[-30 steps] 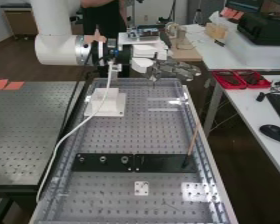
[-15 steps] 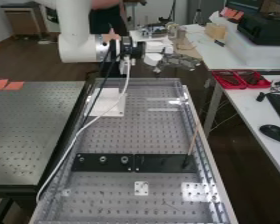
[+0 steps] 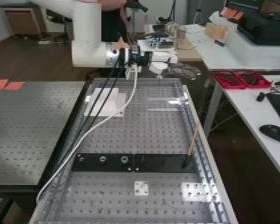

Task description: Grab the drill bit and place it in the clear container

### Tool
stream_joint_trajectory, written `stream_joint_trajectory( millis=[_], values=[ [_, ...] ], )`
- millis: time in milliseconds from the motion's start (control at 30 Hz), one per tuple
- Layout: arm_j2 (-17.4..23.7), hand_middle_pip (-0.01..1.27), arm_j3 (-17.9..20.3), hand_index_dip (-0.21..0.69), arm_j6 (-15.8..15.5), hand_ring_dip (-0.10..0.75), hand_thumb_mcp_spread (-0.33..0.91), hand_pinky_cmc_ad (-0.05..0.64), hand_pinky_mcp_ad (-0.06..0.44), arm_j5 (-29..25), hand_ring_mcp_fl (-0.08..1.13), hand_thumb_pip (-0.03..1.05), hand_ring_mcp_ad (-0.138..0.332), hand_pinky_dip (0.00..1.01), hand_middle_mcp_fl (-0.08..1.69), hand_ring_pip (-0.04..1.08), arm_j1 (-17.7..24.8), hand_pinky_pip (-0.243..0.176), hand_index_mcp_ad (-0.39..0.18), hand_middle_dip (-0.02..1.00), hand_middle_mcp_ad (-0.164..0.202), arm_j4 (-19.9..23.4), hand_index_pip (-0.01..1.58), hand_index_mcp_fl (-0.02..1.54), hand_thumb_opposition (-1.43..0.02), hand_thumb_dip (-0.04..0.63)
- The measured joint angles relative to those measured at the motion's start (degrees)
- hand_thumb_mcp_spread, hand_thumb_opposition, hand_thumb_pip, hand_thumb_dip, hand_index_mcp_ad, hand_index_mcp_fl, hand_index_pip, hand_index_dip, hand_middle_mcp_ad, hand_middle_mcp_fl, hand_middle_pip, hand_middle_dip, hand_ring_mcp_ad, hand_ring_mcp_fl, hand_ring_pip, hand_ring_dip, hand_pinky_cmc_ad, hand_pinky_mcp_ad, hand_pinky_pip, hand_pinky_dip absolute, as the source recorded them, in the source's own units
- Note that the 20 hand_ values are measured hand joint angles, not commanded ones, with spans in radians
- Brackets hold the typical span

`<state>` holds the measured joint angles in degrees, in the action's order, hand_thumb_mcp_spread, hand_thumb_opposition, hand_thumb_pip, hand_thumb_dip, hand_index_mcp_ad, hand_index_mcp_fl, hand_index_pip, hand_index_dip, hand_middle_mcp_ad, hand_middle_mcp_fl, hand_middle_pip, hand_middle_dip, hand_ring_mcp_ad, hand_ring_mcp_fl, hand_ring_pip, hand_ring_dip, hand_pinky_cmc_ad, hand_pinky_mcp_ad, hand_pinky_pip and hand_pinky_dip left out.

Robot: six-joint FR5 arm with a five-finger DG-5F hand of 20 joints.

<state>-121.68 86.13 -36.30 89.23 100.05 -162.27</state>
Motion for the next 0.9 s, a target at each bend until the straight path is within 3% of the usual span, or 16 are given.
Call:
stream_joint_trajectory(
  millis=[200,900],
  values=[
    [-1.47,0.12,-0.38,0.271,0.91,0.065,0.52,0.279,0.202,-2.23,0.05,0.49,0.161,0.19,0.42,0.11,-0.08,-0.058,-0.106,0.17,0.068,0.11,1.05,0.88,-0.95,0.269],
    [-1.74,0.12,-0.55,0.271,1.99,0.065,0.52,0.278,0.202,-1.83,0.05,0.49,0.161,0.19,0.42,0.11,-0.26,-0.058,-0.106,0.17,0.068,0.84,1.05,0.88,-0.95,0.265]
  ],
)
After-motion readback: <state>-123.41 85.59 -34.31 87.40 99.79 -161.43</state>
